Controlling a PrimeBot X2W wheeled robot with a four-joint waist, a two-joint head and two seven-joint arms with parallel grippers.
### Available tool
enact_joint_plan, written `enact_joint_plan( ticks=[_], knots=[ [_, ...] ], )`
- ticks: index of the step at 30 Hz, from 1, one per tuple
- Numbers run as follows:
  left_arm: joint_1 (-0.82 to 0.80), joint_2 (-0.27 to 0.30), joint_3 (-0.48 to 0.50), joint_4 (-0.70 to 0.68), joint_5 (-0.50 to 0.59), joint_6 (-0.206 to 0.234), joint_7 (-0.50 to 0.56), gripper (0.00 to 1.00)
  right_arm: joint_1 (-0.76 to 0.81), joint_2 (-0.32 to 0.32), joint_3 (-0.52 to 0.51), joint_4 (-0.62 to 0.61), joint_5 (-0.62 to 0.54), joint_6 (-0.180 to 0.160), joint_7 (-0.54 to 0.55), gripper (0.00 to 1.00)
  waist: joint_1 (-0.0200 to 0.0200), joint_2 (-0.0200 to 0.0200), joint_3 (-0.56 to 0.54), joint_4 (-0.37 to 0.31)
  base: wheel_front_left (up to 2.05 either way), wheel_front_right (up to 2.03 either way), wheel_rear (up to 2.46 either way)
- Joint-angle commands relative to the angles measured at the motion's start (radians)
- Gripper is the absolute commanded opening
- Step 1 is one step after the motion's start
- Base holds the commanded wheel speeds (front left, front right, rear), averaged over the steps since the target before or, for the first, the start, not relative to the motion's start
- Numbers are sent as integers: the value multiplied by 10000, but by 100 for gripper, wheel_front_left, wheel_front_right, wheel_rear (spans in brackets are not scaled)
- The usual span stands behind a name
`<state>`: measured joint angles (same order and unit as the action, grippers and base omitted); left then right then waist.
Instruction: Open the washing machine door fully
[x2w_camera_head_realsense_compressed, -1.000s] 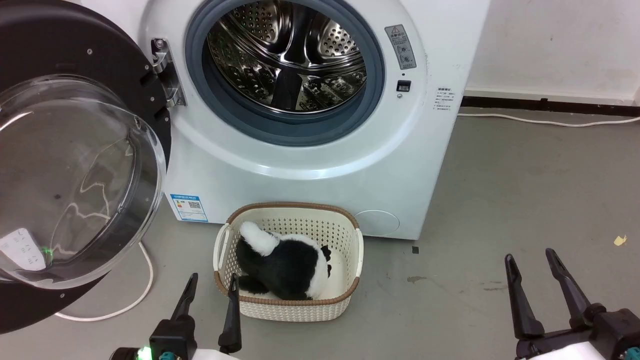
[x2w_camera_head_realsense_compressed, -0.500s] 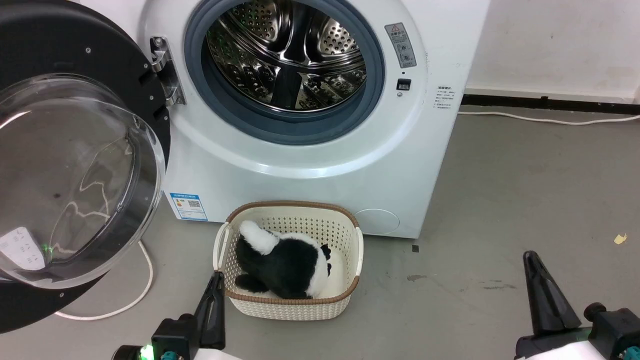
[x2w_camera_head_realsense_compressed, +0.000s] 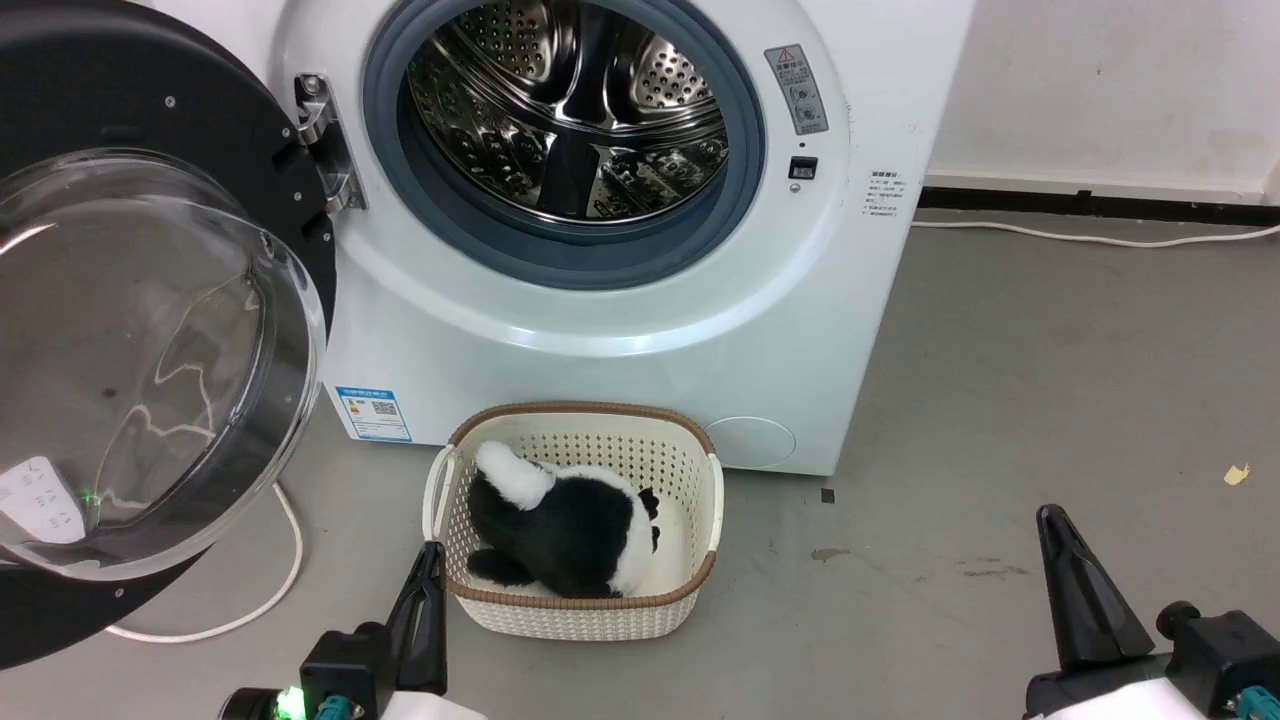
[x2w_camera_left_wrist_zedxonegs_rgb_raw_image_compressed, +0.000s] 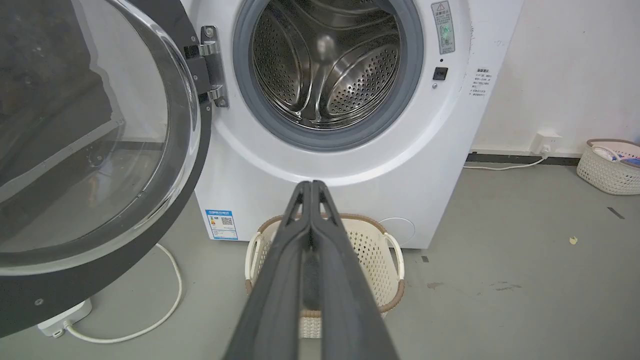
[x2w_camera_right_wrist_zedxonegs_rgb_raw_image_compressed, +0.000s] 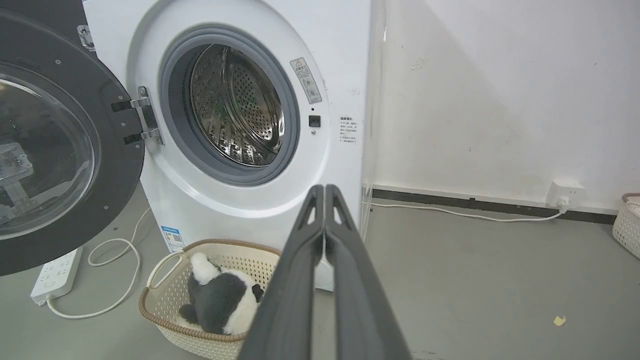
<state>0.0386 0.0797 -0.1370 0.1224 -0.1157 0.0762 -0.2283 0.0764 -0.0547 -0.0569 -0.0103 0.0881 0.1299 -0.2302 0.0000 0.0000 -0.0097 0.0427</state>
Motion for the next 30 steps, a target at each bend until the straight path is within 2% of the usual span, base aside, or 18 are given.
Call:
enact_joint_plan(
  ticks=[1,30],
  knots=[
    [-49,-5,66,-66,77,-46,49,0,-85,6,18,13,-24,1,56,0,0,0,1,-3,0,0,0],
    [-138,-82,412,-373,364,-236,641,0,-265,16,164,37,-251,3,652,0,0,0,26,-115,0,0,0]
  ],
)
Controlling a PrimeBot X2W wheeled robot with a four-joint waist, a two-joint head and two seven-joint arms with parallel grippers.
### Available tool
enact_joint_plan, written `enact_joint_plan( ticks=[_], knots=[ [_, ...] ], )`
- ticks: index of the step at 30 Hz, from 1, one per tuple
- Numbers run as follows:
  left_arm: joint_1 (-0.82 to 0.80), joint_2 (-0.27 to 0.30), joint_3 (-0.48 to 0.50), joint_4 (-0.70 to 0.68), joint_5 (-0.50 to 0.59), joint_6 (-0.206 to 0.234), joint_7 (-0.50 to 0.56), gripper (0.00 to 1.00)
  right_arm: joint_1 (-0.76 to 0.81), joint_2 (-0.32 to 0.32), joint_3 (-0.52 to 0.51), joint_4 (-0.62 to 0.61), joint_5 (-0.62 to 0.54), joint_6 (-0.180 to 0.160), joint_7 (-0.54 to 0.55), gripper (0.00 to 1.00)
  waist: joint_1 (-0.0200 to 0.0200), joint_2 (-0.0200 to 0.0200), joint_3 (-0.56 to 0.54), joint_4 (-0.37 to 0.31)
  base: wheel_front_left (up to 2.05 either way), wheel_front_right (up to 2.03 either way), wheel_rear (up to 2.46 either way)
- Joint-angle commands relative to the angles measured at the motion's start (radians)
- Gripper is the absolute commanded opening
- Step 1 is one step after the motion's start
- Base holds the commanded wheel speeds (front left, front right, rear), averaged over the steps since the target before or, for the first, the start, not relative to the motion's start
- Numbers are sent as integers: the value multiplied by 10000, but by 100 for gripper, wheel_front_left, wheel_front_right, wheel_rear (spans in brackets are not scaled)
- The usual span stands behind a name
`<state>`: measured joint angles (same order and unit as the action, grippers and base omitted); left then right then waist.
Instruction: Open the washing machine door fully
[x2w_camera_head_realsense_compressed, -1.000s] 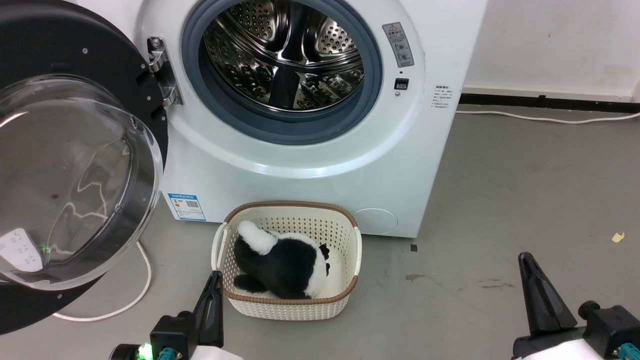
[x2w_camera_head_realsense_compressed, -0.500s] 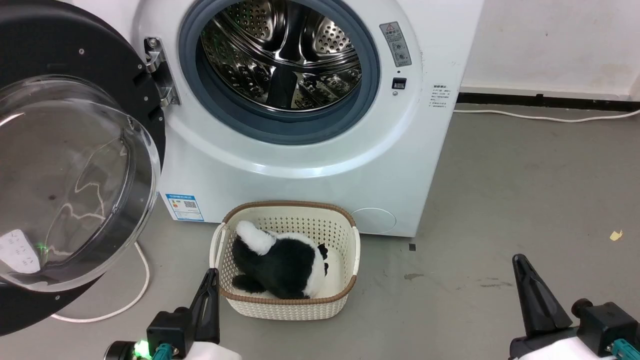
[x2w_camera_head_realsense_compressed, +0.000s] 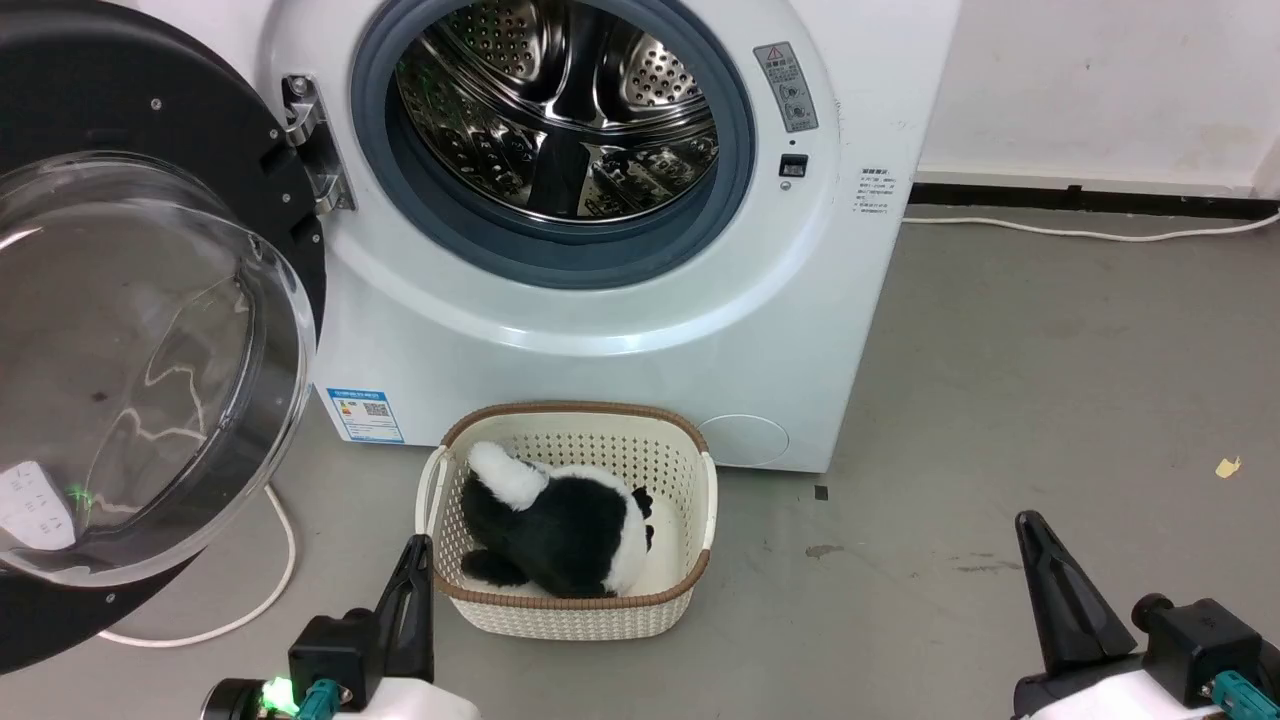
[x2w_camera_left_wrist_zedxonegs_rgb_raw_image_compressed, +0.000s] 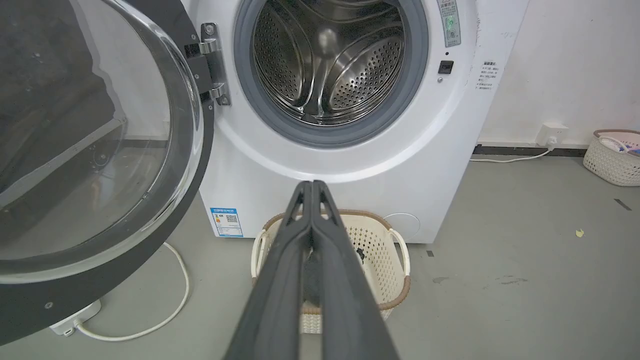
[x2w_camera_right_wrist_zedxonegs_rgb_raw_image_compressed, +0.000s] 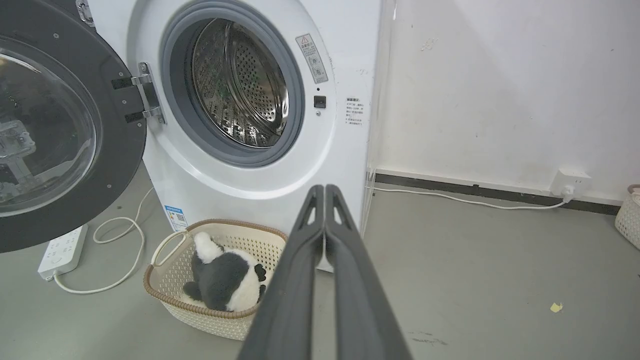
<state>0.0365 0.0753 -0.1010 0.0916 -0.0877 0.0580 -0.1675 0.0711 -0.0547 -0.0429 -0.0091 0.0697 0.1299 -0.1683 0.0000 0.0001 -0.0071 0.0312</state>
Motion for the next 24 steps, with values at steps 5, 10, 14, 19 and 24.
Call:
enact_joint_plan(
  ticks=[5,10,14,19,24],
  knots=[
    [-132,-51,111,-117,133,-86,135,0,-243,18,49,29,-106,3,135,0,0,-1,4,-19,0,0,0],
    [-148,-64,170,-170,182,-119,237,0,-274,20,74,33,-146,3,237,0,0,-1,9,-38,0,0,0],
    [-160,-75,218,-213,222,-145,319,0,-299,21,95,37,-177,4,320,0,0,-1,12,-54,0,0,0],
    [-176,-88,278,-266,272,-178,422,0,-330,23,120,41,-216,4,423,0,0,-1,17,-74,0,0,0],
    [-191,-101,338,-319,321,-211,524,0,-361,25,145,45,-256,4,526,0,0,-1,21,-93,0,0,0]
  ],
)
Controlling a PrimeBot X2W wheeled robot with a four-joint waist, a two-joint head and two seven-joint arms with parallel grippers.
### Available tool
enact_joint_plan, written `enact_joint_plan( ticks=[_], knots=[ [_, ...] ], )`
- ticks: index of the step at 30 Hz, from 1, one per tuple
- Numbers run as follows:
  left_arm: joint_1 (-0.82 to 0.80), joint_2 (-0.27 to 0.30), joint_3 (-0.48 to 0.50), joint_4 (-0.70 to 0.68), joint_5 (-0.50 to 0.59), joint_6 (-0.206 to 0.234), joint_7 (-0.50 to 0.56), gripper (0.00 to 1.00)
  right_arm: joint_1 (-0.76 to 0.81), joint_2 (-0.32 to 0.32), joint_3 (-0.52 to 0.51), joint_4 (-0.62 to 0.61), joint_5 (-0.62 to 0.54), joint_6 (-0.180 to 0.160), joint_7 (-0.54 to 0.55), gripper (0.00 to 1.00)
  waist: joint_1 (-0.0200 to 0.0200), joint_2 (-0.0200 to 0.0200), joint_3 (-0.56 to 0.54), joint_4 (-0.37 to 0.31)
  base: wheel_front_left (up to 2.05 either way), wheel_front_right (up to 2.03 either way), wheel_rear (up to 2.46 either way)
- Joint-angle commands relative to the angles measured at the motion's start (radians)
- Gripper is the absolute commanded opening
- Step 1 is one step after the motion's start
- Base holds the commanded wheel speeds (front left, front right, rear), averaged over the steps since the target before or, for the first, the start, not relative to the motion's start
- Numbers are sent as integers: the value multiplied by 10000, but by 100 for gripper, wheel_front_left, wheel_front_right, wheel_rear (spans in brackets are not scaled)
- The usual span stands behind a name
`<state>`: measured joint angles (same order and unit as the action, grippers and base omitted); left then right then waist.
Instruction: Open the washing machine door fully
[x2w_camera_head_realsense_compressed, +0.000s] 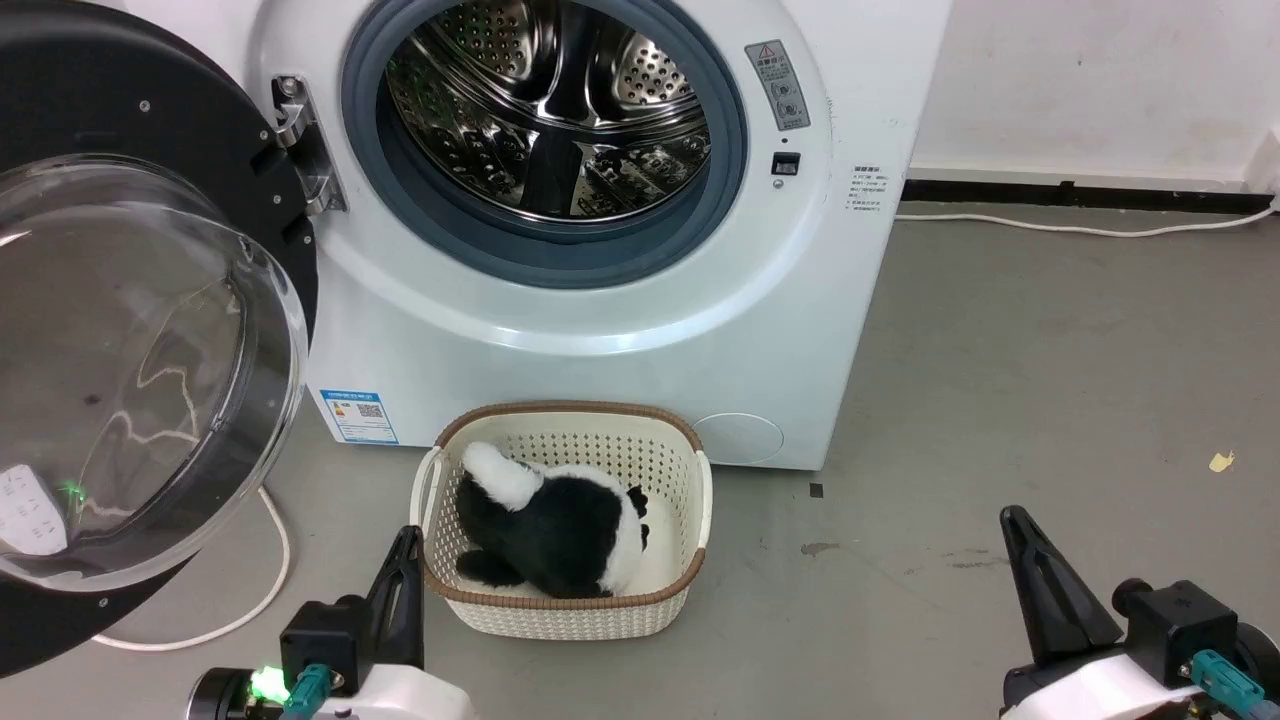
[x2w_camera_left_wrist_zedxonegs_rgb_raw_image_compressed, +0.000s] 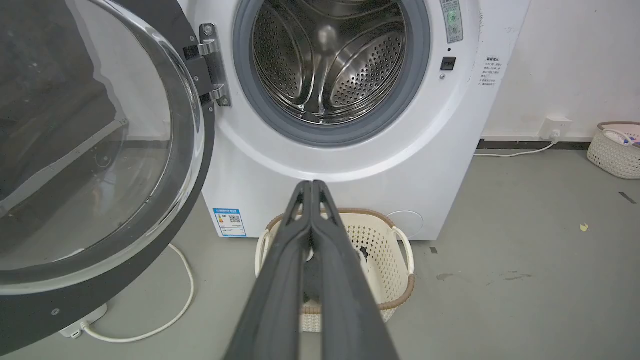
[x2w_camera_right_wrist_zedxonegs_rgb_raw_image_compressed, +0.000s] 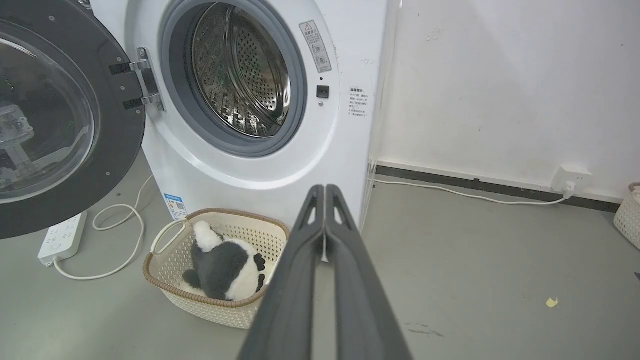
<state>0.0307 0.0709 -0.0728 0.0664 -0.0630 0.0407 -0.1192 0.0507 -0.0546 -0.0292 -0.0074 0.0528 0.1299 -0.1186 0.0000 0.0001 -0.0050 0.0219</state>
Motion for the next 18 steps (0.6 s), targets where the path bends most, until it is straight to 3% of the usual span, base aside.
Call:
enact_joint_plan(
  ticks=[1,18],
  knots=[
    [-137,-60,68,-78,84,-45,62,0,-163,23,14,28,-95,4,50,0,0,-1,1,-5,0,0,0],
    [-189,-105,271,-258,251,-156,409,0,-269,29,100,42,-228,5,399,0,0,-1,16,-70,0,0,0]
  ],
)
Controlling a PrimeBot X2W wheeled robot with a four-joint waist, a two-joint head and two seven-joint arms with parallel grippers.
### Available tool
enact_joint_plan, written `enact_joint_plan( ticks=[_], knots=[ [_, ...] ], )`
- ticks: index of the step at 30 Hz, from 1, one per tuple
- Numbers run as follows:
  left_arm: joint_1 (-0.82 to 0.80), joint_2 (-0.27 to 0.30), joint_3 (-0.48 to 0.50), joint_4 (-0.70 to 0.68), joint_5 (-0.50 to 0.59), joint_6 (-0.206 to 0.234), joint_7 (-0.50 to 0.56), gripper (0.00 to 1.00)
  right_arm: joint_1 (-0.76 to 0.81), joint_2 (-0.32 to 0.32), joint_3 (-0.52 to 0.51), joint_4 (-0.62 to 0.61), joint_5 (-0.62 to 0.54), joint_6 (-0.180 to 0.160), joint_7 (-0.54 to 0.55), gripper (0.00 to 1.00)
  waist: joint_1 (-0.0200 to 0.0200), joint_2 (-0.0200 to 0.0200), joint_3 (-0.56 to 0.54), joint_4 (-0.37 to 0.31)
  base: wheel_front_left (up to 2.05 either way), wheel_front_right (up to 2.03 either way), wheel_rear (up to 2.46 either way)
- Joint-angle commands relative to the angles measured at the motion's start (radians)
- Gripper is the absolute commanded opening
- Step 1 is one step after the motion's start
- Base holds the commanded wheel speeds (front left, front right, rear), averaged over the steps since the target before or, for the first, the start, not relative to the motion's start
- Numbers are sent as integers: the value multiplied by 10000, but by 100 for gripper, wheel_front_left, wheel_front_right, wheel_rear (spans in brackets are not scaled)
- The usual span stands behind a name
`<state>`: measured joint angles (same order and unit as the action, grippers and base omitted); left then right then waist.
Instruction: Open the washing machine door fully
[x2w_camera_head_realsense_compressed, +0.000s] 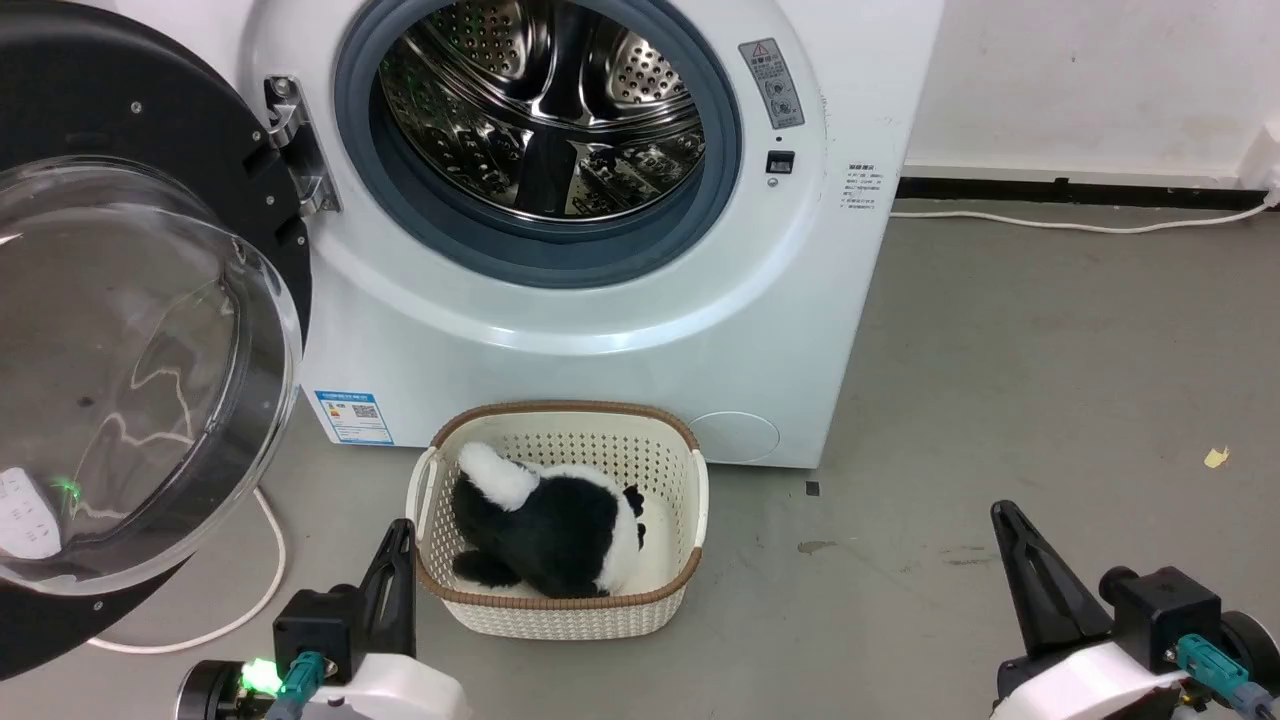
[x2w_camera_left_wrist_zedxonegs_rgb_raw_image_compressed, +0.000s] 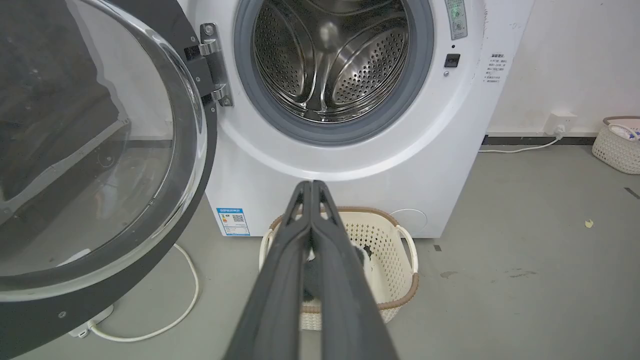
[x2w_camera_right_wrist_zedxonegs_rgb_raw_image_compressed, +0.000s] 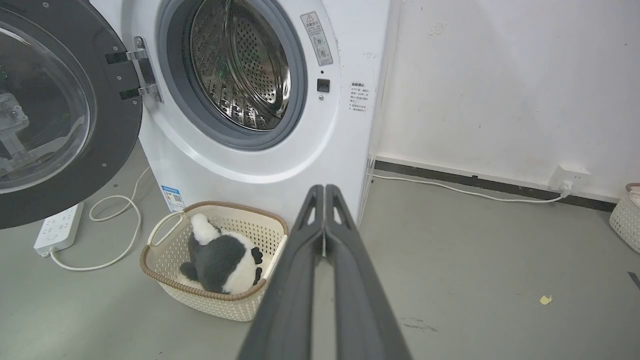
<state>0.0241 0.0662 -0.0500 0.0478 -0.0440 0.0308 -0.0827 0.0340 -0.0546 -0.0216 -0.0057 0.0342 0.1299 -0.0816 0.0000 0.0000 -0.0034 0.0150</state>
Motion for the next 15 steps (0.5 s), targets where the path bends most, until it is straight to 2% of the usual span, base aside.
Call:
enact_joint_plan(
  ticks=[1,15],
  knots=[
    [-126,-61,54,-83,71,-63,65,0,-108,30,28,26,-50,6,49,0,0,0,1,-5,0,0,0],
    [-169,-98,221,-231,209,-155,350,0,-195,35,98,37,-159,6,336,0,0,0,14,-60,0,0,0]
  ],
)
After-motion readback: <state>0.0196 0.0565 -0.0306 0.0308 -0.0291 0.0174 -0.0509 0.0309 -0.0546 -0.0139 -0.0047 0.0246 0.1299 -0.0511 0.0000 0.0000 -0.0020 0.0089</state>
